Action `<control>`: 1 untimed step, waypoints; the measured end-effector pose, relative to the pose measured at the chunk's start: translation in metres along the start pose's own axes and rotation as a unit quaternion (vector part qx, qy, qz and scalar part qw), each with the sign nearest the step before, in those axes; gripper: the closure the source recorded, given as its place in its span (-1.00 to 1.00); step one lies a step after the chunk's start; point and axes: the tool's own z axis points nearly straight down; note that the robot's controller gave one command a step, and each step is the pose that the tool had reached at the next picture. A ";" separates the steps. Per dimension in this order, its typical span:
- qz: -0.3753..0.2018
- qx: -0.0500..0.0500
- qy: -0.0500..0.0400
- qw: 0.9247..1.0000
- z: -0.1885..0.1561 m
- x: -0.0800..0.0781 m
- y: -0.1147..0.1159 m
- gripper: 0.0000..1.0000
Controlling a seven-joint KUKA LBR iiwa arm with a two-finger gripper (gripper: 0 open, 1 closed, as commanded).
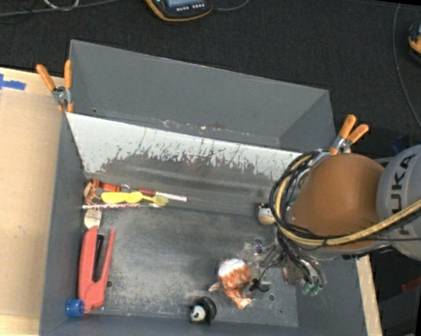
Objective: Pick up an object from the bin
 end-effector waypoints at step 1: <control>0.000 0.000 -0.001 1.000 -0.013 0.000 0.000 1.00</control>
Offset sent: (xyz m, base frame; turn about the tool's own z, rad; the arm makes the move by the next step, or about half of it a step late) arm 0.0003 0.0002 0.0194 0.0003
